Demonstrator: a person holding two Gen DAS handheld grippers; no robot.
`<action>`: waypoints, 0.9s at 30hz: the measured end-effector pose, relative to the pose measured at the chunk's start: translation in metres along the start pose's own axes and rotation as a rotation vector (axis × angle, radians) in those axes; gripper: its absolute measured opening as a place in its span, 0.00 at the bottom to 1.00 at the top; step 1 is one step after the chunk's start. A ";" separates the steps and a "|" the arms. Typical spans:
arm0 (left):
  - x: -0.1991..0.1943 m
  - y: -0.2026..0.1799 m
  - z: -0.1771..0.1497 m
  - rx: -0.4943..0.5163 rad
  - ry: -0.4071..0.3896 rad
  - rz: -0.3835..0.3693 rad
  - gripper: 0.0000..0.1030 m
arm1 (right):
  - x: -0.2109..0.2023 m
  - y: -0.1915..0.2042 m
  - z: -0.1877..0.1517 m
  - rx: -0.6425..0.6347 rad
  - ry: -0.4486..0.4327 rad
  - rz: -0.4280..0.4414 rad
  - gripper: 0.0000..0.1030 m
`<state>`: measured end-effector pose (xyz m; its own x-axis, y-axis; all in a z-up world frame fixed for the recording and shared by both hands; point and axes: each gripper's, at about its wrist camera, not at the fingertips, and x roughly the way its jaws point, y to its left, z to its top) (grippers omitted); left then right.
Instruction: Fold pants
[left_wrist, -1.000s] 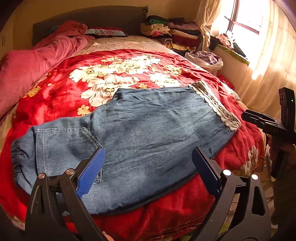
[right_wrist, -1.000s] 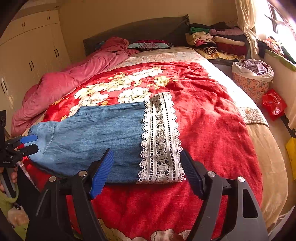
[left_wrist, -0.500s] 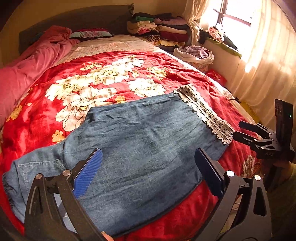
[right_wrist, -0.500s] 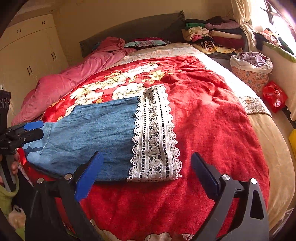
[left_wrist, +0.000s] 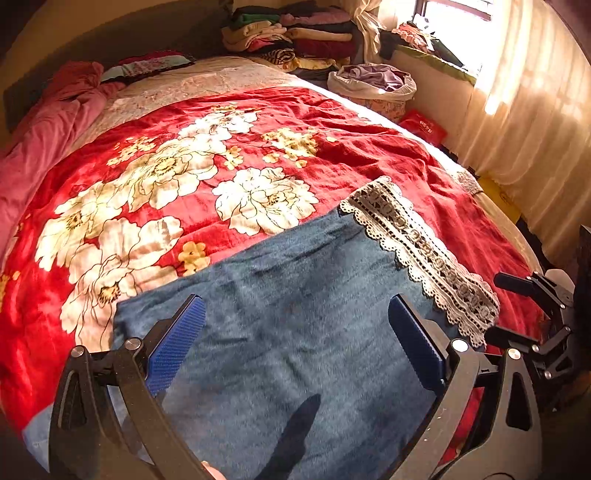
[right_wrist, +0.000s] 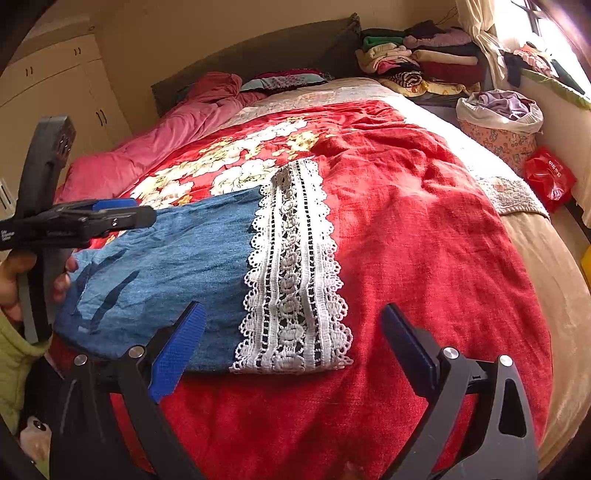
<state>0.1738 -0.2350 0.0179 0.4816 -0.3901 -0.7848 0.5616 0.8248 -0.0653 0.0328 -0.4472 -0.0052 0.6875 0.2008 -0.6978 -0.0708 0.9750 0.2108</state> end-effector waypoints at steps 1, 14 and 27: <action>0.007 0.001 0.006 -0.004 0.008 -0.004 0.91 | 0.002 0.000 0.001 -0.003 0.002 0.000 0.92; 0.102 -0.004 0.057 0.073 0.114 -0.090 0.90 | 0.033 0.002 0.001 0.020 0.036 0.098 0.87; 0.117 -0.013 0.056 0.088 0.115 -0.215 0.54 | 0.044 0.005 0.002 0.056 0.026 0.183 0.54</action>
<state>0.2606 -0.3142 -0.0380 0.2683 -0.4996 -0.8237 0.7018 0.6871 -0.1882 0.0647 -0.4332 -0.0333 0.6480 0.3777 -0.6614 -0.1526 0.9151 0.3731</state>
